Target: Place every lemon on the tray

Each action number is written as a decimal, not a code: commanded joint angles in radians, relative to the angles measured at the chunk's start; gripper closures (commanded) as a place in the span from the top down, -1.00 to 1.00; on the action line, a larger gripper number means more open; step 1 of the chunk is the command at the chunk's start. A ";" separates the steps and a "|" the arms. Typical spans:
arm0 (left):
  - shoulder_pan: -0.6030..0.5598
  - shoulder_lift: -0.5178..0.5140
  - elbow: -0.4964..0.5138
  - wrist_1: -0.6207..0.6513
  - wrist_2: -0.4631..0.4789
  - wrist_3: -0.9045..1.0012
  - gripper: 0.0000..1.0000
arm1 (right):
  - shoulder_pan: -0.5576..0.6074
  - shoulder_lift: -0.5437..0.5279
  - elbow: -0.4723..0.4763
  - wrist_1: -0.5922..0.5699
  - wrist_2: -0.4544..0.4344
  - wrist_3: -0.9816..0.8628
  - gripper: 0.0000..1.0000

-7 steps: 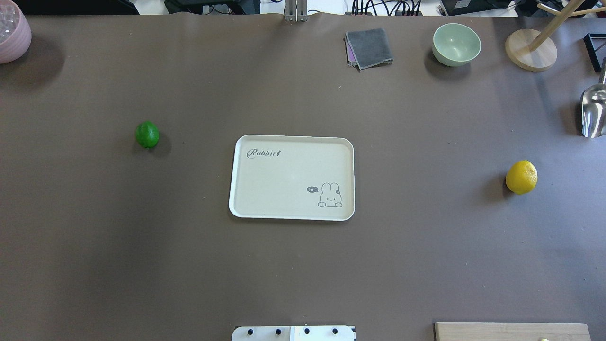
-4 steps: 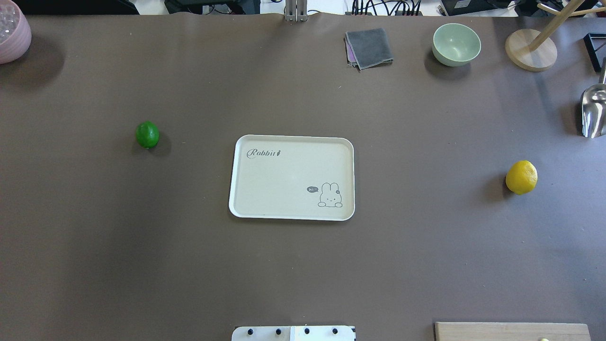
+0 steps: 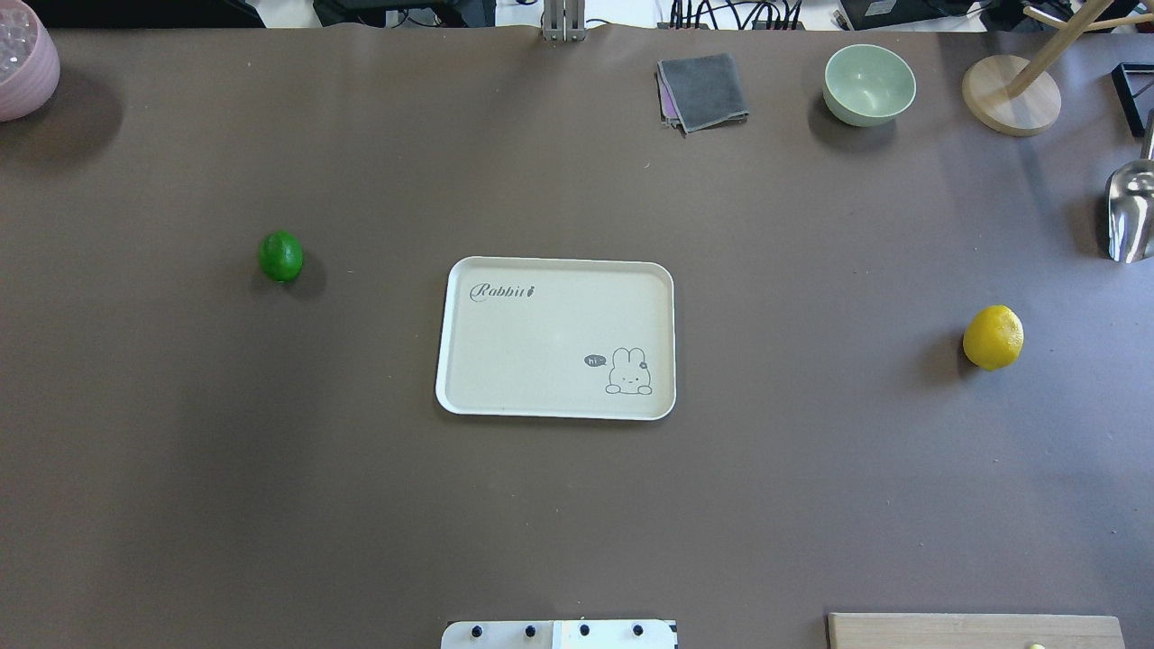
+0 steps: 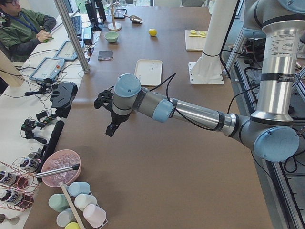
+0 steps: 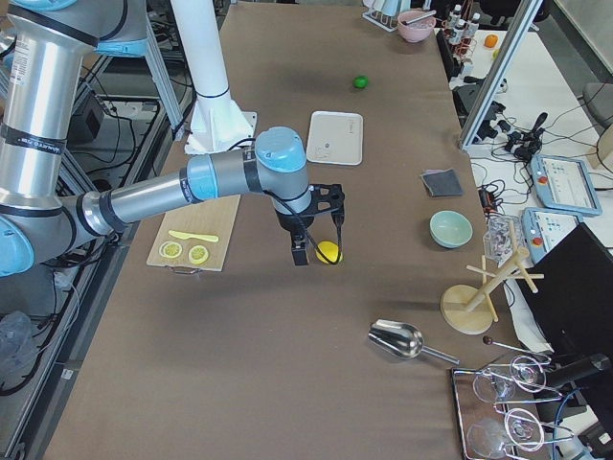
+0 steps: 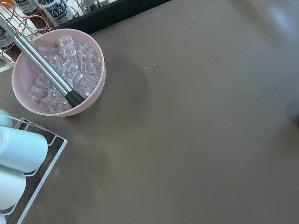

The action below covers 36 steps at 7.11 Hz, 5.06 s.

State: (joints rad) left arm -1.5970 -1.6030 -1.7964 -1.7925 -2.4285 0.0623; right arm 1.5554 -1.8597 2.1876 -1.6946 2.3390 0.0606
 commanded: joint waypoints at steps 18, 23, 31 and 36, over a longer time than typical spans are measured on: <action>0.787 -0.285 0.393 -0.601 0.451 -0.969 0.86 | -0.360 0.105 -0.189 0.480 -0.135 0.686 1.00; 0.787 -0.302 0.326 -0.607 0.450 -1.025 -1.00 | -0.362 0.103 -0.189 0.480 -0.136 0.688 1.00; 1.089 -0.505 0.316 -0.601 0.770 -1.355 0.96 | -0.368 0.102 -0.189 0.480 -0.136 0.686 1.00; 0.832 -0.268 0.037 -0.412 0.502 -1.052 0.96 | -0.439 0.076 -0.204 0.554 -0.202 0.647 1.00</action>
State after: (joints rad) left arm -0.6798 -1.9713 -1.6926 -2.2585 -1.8557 -1.1490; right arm 1.1389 -1.7661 1.9952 -1.1866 2.1489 0.7176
